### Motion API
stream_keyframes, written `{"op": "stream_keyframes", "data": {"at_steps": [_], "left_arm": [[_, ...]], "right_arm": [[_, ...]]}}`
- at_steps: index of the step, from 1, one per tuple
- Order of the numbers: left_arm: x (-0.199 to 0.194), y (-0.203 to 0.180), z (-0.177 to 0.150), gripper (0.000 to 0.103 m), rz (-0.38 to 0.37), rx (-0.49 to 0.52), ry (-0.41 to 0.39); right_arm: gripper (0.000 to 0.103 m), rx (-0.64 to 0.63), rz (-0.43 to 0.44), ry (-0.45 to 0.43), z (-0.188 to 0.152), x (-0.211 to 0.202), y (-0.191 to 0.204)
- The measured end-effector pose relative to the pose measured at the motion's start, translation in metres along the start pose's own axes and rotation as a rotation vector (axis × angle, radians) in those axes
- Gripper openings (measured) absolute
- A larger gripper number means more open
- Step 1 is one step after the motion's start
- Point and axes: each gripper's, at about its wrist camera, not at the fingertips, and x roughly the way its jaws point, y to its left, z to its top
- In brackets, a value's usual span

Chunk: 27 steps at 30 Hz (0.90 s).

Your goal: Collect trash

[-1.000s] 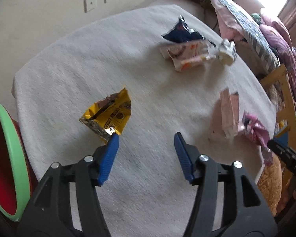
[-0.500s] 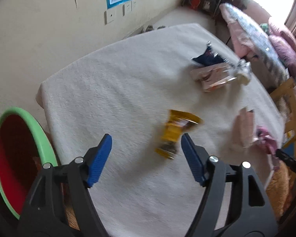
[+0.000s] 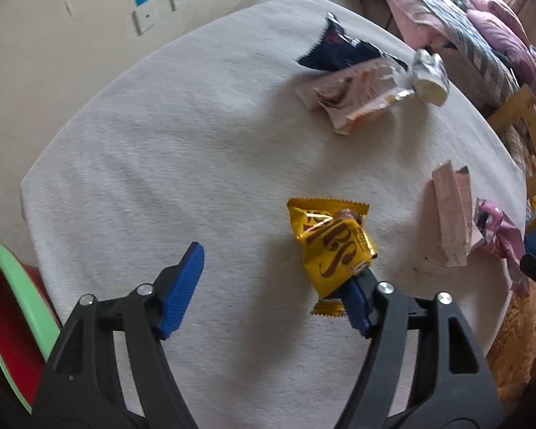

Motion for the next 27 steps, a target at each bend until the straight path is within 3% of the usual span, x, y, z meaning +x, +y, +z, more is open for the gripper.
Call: {"op": "stream_keyframes", "data": {"at_steps": [6, 9, 11, 12, 14, 19, 24, 27], "left_arm": [[-0.001, -0.004, -0.005, 0.024, -0.025, 0.017, 0.015], [-0.006, -0.002, -0.009, 0.024, -0.03, 0.0, 0.014], [-0.013, 0.0, -0.015, 0.033, -0.034, -0.02, 0.006], [-0.018, 0.001, -0.018, 0.046, -0.043, -0.03, -0.005], [-0.027, 0.003, -0.021, 0.054, -0.06, -0.047, -0.029], [-0.031, -0.004, -0.015, 0.054, -0.069, -0.029, -0.037], [-0.011, -0.019, -0.004, 0.054, -0.073, 0.005, 0.011], [0.0, -0.022, -0.009, 0.043, -0.074, 0.001, 0.052]], "right_arm": [[0.073, -0.009, 0.001, 0.005, 0.001, 0.002, 0.002], [0.074, -0.007, 0.002, 0.004, 0.001, 0.002, 0.002], [0.074, -0.007, 0.002, 0.005, 0.001, 0.002, 0.002], [0.073, -0.006, 0.001, 0.006, 0.001, 0.003, 0.002], [0.074, -0.006, -0.001, 0.008, 0.001, 0.003, 0.001], [0.074, -0.031, -0.019, 0.014, 0.007, 0.01, 0.003], [0.073, -0.057, -0.031, 0.032, 0.012, 0.021, 0.008], [0.073, -0.056, -0.04, 0.054, 0.011, 0.028, 0.006]]}}
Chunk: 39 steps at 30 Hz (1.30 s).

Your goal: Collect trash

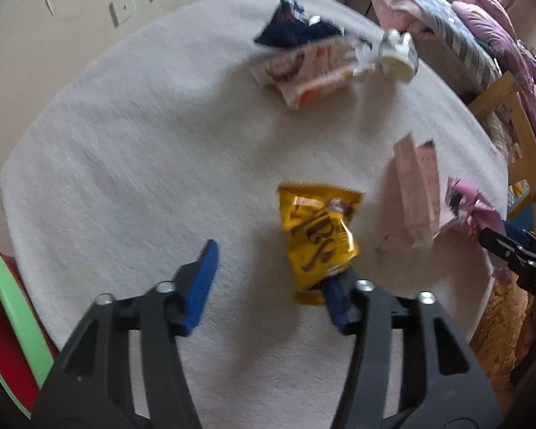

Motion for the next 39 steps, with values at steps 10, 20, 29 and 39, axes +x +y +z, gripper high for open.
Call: {"op": "stream_keyframes", "data": {"at_steps": [10, 20, 29, 39], "left_arm": [[-0.044, 0.015, -0.018, 0.002, -0.028, -0.091, -0.124], [-0.138, 0.007, -0.024, 0.002, -0.01, -0.124, -0.374], [-0.18, 0.006, -0.027, 0.002, 0.041, -0.101, -0.489], [-0.2, 0.013, -0.031, 0.002, 0.073, -0.12, -0.554]], "right_arm": [[0.039, 0.038, 0.05, -0.07, -0.002, -0.027, 0.005], [0.039, 0.045, 0.156, -0.246, 0.021, -0.093, 0.043], [0.04, -0.049, 0.179, -0.332, 0.03, -0.124, 0.086], [0.04, -0.112, 0.193, -0.39, 0.032, -0.142, 0.114]]}}
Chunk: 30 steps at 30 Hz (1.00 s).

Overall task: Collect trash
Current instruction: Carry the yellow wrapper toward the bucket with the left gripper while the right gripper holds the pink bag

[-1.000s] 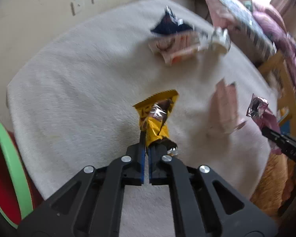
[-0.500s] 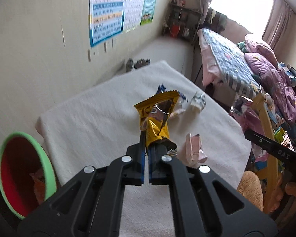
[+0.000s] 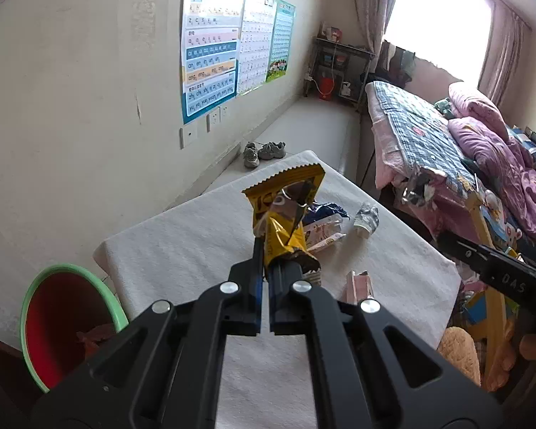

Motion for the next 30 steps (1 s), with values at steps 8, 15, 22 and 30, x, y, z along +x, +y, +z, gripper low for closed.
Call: {"op": "stream_keyframes", "data": {"at_steps": [8, 15, 22, 30], "left_arm": [[-0.005, 0.011, -0.002, 0.002, 0.029, -0.009, -0.022], [-0.01, 0.027, -0.005, 0.002, 0.046, -0.039, -0.03], [-0.015, 0.046, -0.009, 0.002, 0.074, -0.069, -0.034], [-0.019, 0.069, -0.015, 0.002, 0.109, -0.115, -0.031]], "right_arm": [[0.04, -0.061, 0.019, -0.004, 0.002, 0.001, 0.026], [0.04, -0.097, 0.026, 0.0, 0.001, 0.003, 0.042], [0.04, -0.134, 0.038, 0.013, -0.002, 0.008, 0.06], [0.04, -0.174, 0.071, 0.042, -0.007, 0.019, 0.083]]}}
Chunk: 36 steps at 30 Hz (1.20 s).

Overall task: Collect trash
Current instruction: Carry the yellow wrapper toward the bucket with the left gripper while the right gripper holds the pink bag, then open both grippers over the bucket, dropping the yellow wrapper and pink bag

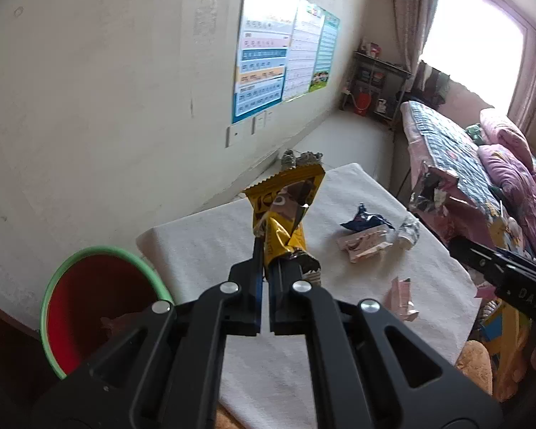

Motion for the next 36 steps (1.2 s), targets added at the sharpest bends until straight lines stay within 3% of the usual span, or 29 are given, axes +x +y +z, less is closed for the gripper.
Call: {"op": "stream_keyframes", "data": {"at_steps": [14, 25, 36], "left_arm": [[-0.006, 0.058, -0.012, 0.002, 0.107, -0.096, 0.01], [-0.007, 0.116, -0.035, 0.002, 0.221, -0.184, 0.056], [-0.001, 0.158, -0.062, 0.002, 0.279, -0.255, 0.116]], "right_arm": [[0.04, -0.143, 0.108, 0.075, -0.003, 0.036, 0.07], [0.04, -0.243, 0.18, 0.123, -0.003, 0.069, 0.126], [0.04, -0.307, 0.251, 0.173, -0.01, 0.095, 0.181]]}}
